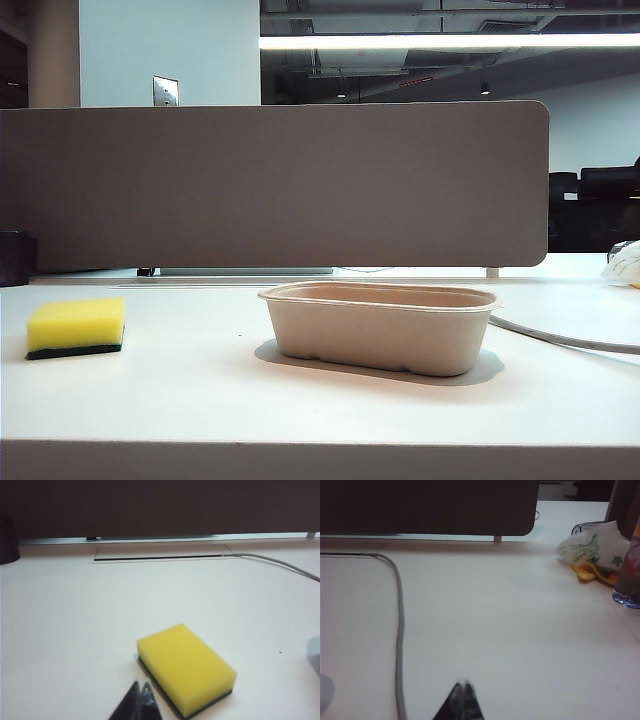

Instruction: Pick up the cleaning sponge from the table and place it into the paper lunch box.

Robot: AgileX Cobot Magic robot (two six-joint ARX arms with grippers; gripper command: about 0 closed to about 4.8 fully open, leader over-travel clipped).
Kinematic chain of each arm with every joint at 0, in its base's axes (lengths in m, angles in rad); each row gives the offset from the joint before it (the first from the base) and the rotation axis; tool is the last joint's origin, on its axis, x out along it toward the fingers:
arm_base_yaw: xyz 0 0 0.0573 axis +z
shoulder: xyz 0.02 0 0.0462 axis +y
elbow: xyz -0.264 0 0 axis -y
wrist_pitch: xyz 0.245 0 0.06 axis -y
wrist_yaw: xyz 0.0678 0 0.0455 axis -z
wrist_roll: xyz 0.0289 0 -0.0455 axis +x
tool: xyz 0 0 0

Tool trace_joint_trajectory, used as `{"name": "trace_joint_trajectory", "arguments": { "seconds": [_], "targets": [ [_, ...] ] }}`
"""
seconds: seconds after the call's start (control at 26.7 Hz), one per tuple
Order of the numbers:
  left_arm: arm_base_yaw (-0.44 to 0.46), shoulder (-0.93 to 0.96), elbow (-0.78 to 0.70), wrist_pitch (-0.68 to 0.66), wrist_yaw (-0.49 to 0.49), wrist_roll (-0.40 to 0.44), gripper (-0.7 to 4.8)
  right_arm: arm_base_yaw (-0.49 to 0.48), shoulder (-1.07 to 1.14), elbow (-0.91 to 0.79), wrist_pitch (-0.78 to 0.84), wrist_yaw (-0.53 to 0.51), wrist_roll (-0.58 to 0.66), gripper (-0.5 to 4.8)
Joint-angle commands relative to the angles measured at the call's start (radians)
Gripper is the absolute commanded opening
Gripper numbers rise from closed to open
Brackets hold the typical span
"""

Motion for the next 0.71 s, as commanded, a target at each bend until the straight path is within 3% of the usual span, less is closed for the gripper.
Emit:
{"name": "trace_joint_trajectory", "arguments": {
  "seconds": [0.04, 0.49, 0.71],
  "targets": [
    [0.0, 0.001, 0.001, 0.013, 0.003, 0.001, -0.04, 0.001, 0.0, 0.002, 0.017, 0.0, 0.001, -0.05],
    [0.0, 0.001, 0.001, 0.013, 0.003, 0.001, -0.04, 0.017, 0.001, 0.002, 0.017, 0.001, 0.001, -0.05],
    [0.0, 0.001, 0.001, 0.013, 0.003, 0.001, -0.04, 0.135, 0.058, 0.002, 0.017, 0.003, 0.001, -0.05]
  ]
}}
